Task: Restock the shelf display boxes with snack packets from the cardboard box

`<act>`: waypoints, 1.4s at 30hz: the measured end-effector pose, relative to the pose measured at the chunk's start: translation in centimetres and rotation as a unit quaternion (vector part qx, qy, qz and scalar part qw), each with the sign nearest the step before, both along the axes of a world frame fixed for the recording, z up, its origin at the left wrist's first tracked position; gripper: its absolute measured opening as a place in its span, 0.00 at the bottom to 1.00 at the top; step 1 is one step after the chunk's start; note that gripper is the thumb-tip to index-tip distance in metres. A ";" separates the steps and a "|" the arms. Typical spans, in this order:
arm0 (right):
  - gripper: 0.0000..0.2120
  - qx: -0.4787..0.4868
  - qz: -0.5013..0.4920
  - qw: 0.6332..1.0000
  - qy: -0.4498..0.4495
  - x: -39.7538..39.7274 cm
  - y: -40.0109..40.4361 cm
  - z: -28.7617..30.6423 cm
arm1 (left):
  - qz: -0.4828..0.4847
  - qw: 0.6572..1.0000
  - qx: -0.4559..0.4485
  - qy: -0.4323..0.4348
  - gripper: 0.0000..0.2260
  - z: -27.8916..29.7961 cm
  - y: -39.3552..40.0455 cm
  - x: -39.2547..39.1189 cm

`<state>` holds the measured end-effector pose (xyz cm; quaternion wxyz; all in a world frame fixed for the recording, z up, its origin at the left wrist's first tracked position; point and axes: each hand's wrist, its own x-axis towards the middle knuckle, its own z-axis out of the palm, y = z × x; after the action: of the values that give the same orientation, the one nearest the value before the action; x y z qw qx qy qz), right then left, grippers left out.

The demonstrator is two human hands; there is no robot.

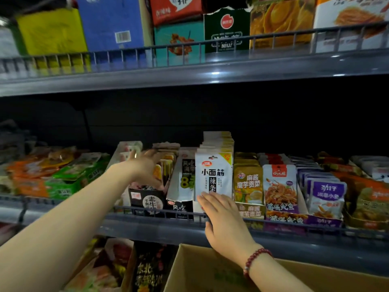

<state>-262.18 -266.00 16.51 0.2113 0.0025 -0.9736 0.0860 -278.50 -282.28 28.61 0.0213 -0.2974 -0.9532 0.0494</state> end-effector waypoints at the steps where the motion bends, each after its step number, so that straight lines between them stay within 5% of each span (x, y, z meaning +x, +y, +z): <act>1: 0.29 0.001 0.007 1.000 -0.005 -0.5 -0.4 0.0 | -0.001 1.000 0.011 -0.004 0.44 -0.4 -0.5 -0.1; 8: 0.30 0.024 0.021 0.999 -0.042 -2.3 -2.1 -0.3 | -0.024 0.999 0.035 -0.021 0.44 -0.8 -0.9 -1.5; 14: 0.30 0.034 0.007 0.999 -0.034 -2.4 -2.7 -0.6 | -0.036 0.998 0.018 0.053 0.41 -2.1 -0.1 -2.5; 32: 0.35 0.019 0.076 0.996 -0.031 -7.3 -6.2 0.6 | -0.008 0.996 0.077 -0.052 0.43 -1.3 -0.5 -3.6; 42: 0.36 -0.017 0.087 0.995 -0.039 -7.4 -6.4 0.0 | -0.081 0.986 0.099 0.105 0.31 -3.7 -1.9 -3.2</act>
<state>-269.63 -272.39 16.51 0.1654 0.0798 -0.9755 0.1209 -281.73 -284.15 24.93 0.1541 -0.3635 -0.9186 -0.0158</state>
